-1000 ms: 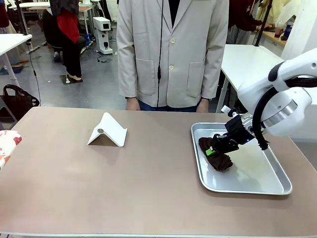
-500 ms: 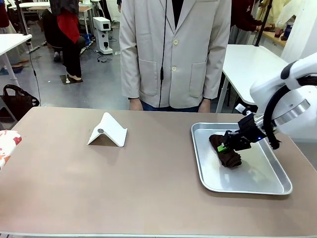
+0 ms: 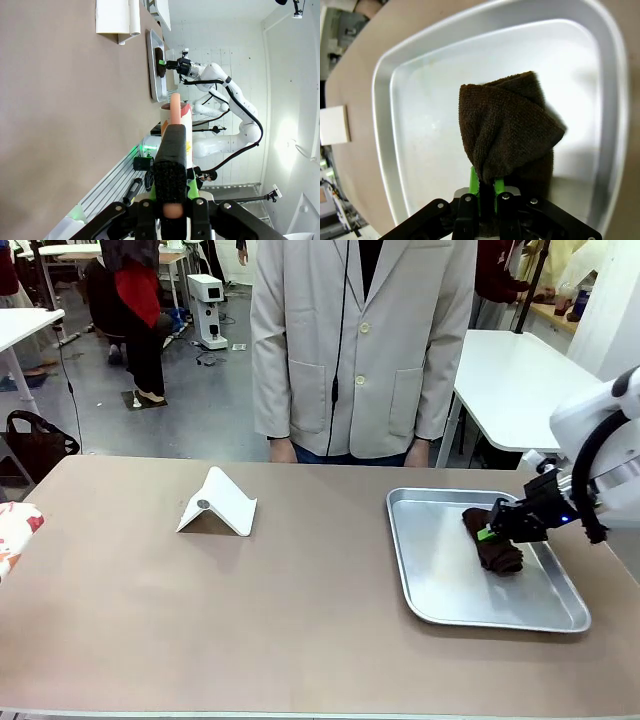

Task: Clean the surface of the table.
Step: Clean the area not pointed to by the person.

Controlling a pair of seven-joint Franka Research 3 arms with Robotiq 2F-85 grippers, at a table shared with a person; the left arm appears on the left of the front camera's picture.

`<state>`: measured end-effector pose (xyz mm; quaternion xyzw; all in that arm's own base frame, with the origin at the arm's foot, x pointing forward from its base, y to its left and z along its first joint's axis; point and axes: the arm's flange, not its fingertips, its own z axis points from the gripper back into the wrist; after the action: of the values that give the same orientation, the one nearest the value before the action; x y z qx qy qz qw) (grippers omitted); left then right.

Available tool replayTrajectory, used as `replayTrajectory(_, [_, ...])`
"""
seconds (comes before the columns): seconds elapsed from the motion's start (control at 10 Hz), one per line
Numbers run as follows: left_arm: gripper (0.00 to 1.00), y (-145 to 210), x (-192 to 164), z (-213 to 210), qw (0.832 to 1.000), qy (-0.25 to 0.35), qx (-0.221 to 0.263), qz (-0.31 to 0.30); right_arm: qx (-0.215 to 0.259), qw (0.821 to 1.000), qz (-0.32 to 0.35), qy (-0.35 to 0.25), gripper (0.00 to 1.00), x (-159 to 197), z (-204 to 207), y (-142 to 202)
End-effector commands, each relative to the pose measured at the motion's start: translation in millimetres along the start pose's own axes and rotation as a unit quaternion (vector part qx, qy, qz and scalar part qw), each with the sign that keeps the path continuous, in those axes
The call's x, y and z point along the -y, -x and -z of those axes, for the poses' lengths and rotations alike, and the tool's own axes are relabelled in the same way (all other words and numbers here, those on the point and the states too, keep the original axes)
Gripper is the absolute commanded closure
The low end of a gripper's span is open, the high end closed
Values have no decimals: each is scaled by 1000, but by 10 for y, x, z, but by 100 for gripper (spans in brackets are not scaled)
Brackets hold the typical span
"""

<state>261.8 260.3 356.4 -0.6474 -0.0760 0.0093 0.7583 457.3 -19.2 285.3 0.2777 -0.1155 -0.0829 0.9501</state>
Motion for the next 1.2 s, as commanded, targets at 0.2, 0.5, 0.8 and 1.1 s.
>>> replayTrajectory(0.2, [78, -3, 70, 10, 1000, 8, 3, -3, 22, 999, 26, -34, 87, 205, -131, 84])
replayTrajectory(0.5, [78, -3, 70, 10, 1000, 8, 3, -3, -13, 983, 55, -173, 87, 36, -88, 124])
replayTrajectory(0.8, [78, -3, 70, 10, 1000, 8, 3, -3, -61, 938, 90, -329, 87, -103, -133, 137])
replayTrajectory(1.1, [78, -3, 70, 10, 1000, 8, 3, -3, -118, 841, 144, -507, 87, -46, -498, 147])
